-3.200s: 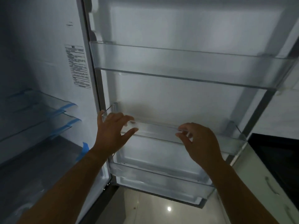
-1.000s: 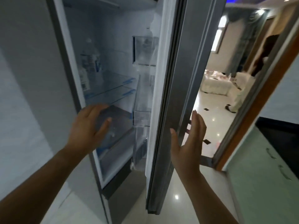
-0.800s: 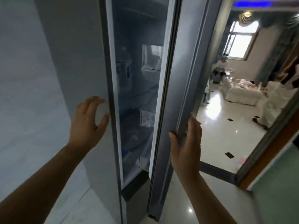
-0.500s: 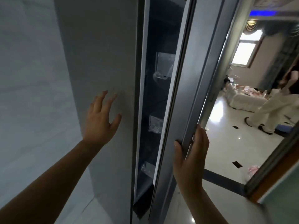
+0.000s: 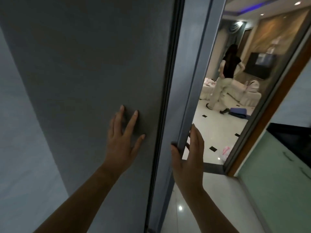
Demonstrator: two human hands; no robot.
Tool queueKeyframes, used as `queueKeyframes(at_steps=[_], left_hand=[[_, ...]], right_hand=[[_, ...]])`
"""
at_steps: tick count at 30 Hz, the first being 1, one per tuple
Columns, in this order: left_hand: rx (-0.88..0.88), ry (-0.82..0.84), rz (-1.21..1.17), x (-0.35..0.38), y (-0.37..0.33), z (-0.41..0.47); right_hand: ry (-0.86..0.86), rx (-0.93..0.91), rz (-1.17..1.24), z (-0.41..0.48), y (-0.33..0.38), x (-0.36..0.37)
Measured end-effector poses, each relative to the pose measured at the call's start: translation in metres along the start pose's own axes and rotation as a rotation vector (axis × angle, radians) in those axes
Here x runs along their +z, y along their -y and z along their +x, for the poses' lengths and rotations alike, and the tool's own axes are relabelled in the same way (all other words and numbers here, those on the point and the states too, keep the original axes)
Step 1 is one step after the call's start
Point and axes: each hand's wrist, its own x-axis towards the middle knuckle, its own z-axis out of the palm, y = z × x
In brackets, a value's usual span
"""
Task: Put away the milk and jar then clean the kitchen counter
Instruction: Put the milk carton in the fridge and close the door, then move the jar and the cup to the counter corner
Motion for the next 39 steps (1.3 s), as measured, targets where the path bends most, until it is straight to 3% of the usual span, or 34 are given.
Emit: queueKeyframes(at_steps=[5,10,16,21,25,27,30,35,39], left_hand=[[0.065,-0.018,0.001,0.004,0.011,0.001],[0.056,0.078,-0.052,-0.012,0.006,0.002],[-0.036,0.235,-0.289,-0.035,-0.017,-0.042],[0.004,0.589,-0.468,-0.041,-0.078,-0.133],[-0.098,1.038,-0.677,-0.054,-0.137,-0.238],[-0.151,1.198,-0.716,-0.064,-0.168,-0.294],[-0.081,1.428,-0.738,-0.082,-0.222,-0.363],[0.295,1.799,-0.807,-0.116,-0.328,-0.455],[0.492,2.011,-0.855,-0.143,-0.394,-0.511]], right_hand=[[-0.004,0.049,-0.021,0.0,0.009,0.004],[0.041,0.108,-0.061,-0.006,0.021,-0.002],[0.121,0.218,-0.258,-0.065,0.033,-0.047],[0.177,0.455,-0.418,-0.172,0.055,-0.139],[0.162,0.735,-0.51,-0.293,0.095,-0.233],[0.089,0.886,-0.557,-0.354,0.126,-0.278],[-0.101,1.071,-0.61,-0.437,0.182,-0.334],[-0.465,1.33,-0.691,-0.562,0.278,-0.394],[-0.718,1.452,-0.759,-0.619,0.336,-0.411]])
